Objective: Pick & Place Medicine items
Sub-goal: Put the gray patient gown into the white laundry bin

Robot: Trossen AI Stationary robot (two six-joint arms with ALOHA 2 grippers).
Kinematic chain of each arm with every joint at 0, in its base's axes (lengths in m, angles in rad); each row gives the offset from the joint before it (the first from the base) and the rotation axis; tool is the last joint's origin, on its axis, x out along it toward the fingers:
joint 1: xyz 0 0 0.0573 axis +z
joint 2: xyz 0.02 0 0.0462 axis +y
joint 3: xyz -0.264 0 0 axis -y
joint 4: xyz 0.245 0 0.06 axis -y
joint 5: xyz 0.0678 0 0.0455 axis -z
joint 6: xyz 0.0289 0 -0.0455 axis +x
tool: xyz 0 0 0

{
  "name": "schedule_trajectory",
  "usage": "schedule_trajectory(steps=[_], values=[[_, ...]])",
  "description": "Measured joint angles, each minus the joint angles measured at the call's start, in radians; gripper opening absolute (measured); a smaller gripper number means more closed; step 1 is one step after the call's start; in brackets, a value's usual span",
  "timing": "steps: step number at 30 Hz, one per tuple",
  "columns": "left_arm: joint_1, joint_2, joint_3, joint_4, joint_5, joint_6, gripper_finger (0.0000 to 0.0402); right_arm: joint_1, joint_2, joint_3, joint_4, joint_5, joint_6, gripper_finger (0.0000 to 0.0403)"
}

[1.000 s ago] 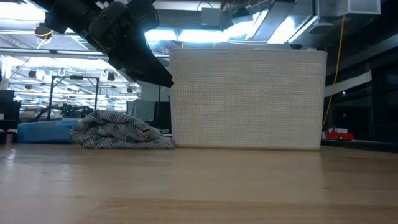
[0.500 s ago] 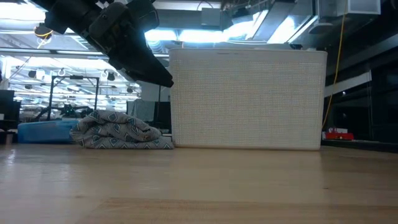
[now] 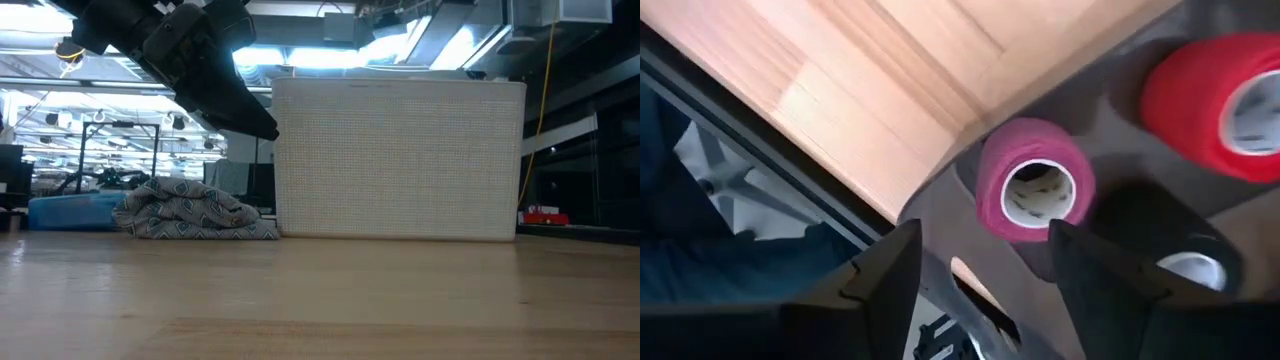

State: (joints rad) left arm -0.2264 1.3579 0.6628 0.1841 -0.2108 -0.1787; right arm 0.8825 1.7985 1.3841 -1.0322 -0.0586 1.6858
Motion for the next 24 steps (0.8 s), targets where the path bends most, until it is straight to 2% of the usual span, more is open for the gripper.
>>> schedule_trajectory(steps=[7,10,13,18,20,22,24], values=[[0.0,0.0,0.0,0.0,0.0,0.0,0.0157,0.003,0.0,0.165,-0.218,0.078,0.004,0.0215],[0.0,0.0,0.0,0.0,0.0,0.002,0.0157,0.01,-0.001,0.23,-0.293,0.168,-0.019,0.0213],[0.0,0.0,0.0,0.0,-0.007,0.001,0.0157,0.021,-0.002,0.271,-0.321,0.386,-0.096,0.0212],[-0.007,0.0,0.0,-0.03,-0.012,-0.053,0.0157,0.032,0.002,0.277,-0.319,0.961,-0.237,0.0212],[-0.021,0.0,0.001,-0.091,-0.011,-0.069,0.0157,0.021,0.014,0.275,-0.318,1.141,-0.265,0.0212],[-0.037,0.0,0.001,-0.166,-0.015,-0.091,0.0157,0.001,0.026,0.275,-0.317,1.256,-0.293,0.0212],[-0.055,-0.003,0.001,-0.24,-0.027,-0.133,0.0157,-0.026,0.034,0.275,-0.319,1.304,-0.324,0.0212]])
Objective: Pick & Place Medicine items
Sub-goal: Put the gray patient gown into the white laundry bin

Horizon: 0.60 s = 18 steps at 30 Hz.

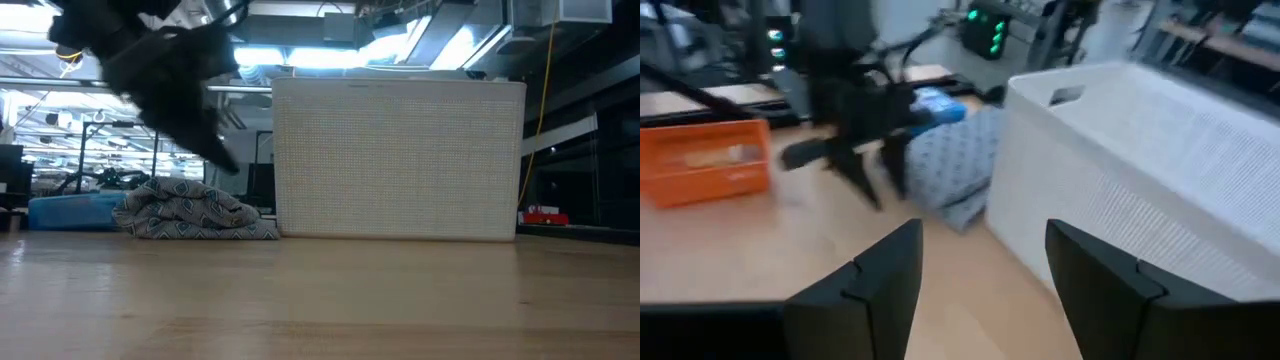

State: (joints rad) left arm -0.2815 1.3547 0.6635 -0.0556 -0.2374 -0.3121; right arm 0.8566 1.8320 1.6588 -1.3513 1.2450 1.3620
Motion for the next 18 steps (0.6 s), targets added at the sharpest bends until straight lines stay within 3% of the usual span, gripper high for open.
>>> schedule_trajectory(steps=[11,18], values=[[-0.117,-0.003,0.015,-0.084,-0.36,-0.07,0.0157,-0.133,0.047,-0.001,0.003,-0.025,-0.068,0.0212],[-0.122,-0.003,0.048,-0.283,-0.489,-0.172,0.0158,-0.17,0.081,-0.001,0.004,-0.079,-0.069,0.0212]])
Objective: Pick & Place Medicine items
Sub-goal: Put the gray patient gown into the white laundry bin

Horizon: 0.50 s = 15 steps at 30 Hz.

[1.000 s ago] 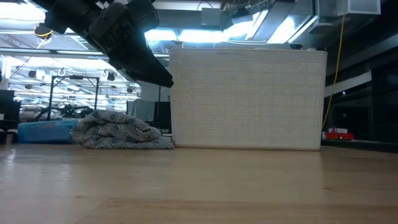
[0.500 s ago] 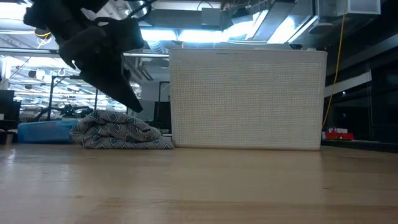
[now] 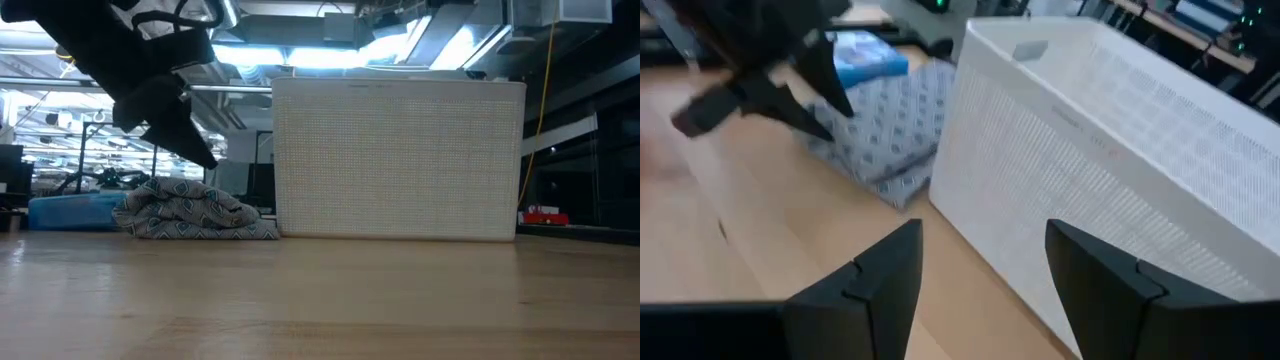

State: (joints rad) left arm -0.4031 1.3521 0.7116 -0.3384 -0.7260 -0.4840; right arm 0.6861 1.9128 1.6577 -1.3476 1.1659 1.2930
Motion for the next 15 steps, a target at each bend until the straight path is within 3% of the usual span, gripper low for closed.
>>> schedule_trajectory(steps=[5,15], values=[[0.0,0.0,0.015,-0.002,0.03,-0.002,0.0181,-0.016,0.007,0.0,0.0,-0.028,-0.008,0.0212],[-0.036,0.001,0.048,-0.023,0.036,0.073,0.0275,-0.018,0.007,0.0,0.0,-0.059,-0.045,0.0212]])
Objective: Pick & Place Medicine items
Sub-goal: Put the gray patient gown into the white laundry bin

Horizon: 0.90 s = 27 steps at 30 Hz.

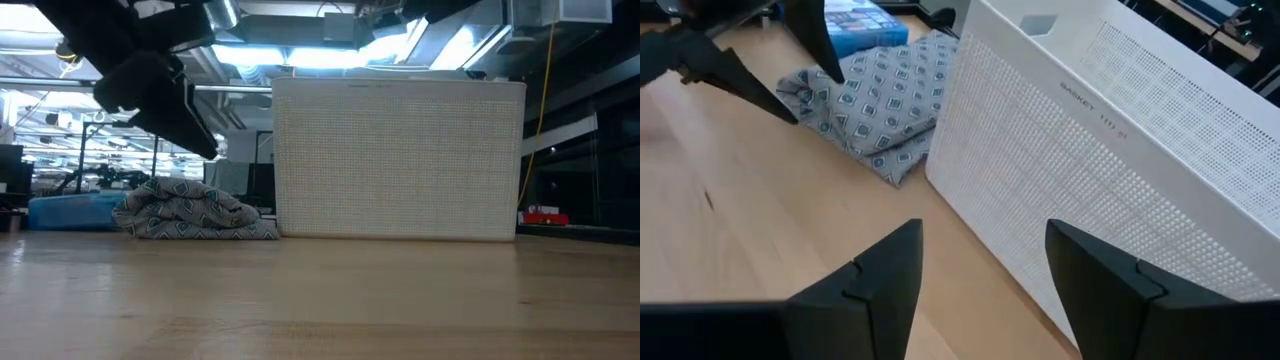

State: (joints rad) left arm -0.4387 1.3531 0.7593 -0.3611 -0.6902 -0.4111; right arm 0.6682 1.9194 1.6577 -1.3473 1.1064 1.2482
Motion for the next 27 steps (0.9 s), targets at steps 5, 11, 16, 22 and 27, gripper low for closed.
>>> schedule_trajectory(steps=[5,11,16,22,27], values=[[-0.026,0.057,0.0,-0.035,-0.066,-0.033,0.0297,0.003,0.0,0.0,0.0,-0.001,-0.001,0.0212],[-0.021,0.183,0.022,-0.062,-0.118,-0.047,0.0299,0.003,0.0,0.0,0.0,-0.01,-0.004,0.0212],[-0.011,0.322,0.115,-0.214,-0.104,-0.052,0.0299,0.003,0.0,0.0,0.0,-0.024,-0.007,0.0212],[0.01,0.462,0.193,-0.345,-0.116,-0.115,0.0299,0.003,0.0,0.0,0.0,-0.024,-0.008,0.0212],[0.042,0.514,0.193,-0.358,-0.136,-0.169,0.0299,0.004,0.0,0.0,0.0,-0.032,-0.01,0.0212]])
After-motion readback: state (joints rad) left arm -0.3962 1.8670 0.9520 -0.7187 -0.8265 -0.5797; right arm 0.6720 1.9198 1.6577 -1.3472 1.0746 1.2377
